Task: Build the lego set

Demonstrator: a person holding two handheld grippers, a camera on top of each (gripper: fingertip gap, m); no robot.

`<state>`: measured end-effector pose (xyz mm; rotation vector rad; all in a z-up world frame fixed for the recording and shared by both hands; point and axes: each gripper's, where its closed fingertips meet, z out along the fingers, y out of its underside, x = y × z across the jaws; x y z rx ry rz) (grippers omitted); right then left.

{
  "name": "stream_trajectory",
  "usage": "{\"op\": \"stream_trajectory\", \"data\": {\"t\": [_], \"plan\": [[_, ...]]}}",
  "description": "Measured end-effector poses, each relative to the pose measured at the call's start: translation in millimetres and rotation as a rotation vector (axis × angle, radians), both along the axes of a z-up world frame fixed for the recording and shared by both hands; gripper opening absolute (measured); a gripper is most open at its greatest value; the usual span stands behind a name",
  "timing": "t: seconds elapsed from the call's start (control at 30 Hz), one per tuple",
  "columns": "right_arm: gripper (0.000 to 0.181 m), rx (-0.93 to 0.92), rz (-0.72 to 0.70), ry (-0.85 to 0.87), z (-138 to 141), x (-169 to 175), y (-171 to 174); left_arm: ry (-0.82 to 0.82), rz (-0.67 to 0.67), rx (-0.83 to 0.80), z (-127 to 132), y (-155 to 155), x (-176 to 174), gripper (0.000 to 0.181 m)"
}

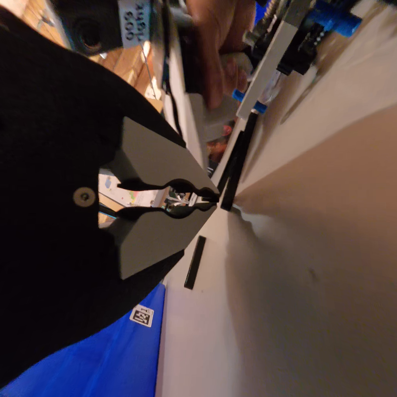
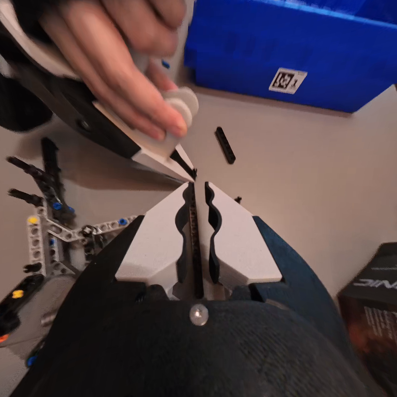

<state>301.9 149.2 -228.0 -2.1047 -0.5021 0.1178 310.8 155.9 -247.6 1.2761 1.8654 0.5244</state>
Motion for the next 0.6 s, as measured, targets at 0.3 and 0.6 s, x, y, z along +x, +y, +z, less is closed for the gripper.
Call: {"op": "stream_trajectory", "data": {"t": [0.3,0.6], "plan": [[0.020,0.236,0.010,0.045,48.9,5.6,-11.1,0.201,0.371,-0.941,70.8,-20.4,-2.2,0.002],[0.029,0.425,0.093,0.491,106.1,-17.2,-14.3,0.150,0.274,-1.386,132.5,-32.6,-4.7,0.002]]}}
